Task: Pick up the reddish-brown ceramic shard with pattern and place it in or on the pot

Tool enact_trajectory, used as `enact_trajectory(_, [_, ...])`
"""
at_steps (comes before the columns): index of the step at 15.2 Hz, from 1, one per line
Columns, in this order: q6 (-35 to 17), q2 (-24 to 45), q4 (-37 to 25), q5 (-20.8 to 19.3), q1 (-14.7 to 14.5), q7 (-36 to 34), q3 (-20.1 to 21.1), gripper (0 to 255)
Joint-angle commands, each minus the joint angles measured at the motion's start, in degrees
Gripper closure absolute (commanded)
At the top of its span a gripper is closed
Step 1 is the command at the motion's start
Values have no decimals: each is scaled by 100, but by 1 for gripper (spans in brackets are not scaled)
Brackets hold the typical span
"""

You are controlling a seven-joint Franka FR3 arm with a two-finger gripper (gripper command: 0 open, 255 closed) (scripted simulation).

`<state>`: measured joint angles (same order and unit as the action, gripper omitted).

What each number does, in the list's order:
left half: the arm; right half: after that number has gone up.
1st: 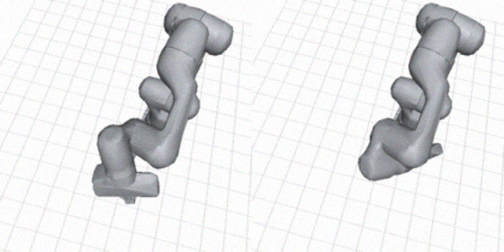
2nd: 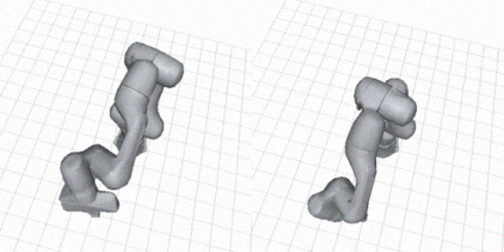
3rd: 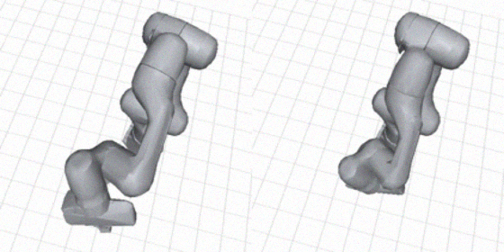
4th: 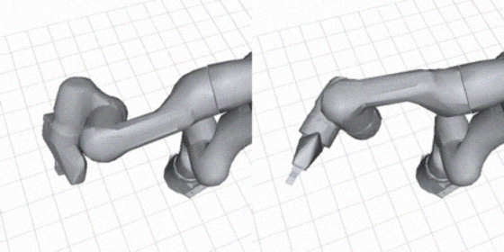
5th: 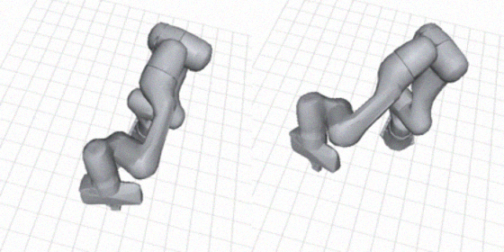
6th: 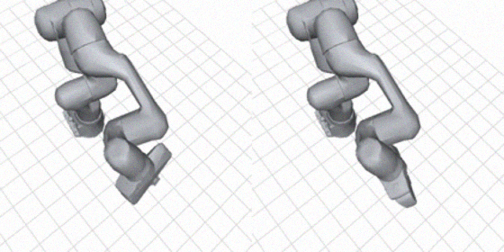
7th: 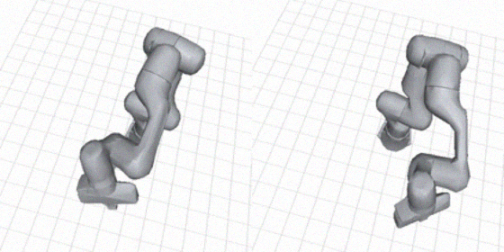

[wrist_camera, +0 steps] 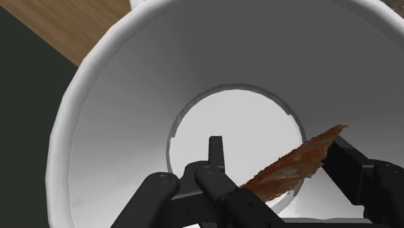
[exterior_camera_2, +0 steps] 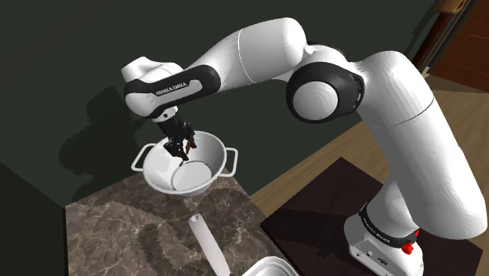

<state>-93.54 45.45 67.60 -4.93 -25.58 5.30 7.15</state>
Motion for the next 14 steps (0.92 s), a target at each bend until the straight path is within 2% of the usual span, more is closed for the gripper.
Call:
enact_trajectory(1, [-131, 45, 84, -6, 7, 2, -5, 255])
enact_trajectory(10, [-252, 111, 141, -12, 7, -2, -9, 255])
enact_trajectory(11, [-252, 111, 141, -12, 7, -2, -9, 0])
enact_trajectory(14, [80, 653, -171, -1079, -715, 146, -307, 0])
